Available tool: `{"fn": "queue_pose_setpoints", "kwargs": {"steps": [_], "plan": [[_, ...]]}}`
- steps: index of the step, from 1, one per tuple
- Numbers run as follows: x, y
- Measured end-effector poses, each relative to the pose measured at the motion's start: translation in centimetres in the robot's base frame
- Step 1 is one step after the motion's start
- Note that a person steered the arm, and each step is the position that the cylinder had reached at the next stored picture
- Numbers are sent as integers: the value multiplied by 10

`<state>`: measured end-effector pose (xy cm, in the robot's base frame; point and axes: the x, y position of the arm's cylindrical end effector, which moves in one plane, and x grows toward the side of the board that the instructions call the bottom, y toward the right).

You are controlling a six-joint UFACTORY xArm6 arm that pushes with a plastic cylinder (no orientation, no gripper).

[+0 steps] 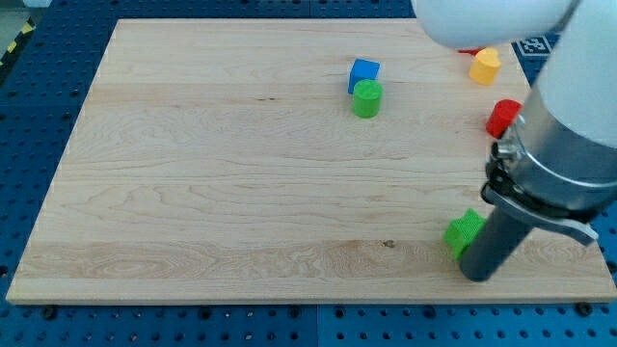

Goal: Place the green star vertically below the green circle

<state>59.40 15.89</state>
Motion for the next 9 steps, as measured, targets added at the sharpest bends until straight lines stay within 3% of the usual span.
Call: {"fn": "queue_pose_setpoints", "kwargs": {"steps": [2, 6, 9], "plan": [[-57, 0], [-59, 54], [-86, 40]]}}
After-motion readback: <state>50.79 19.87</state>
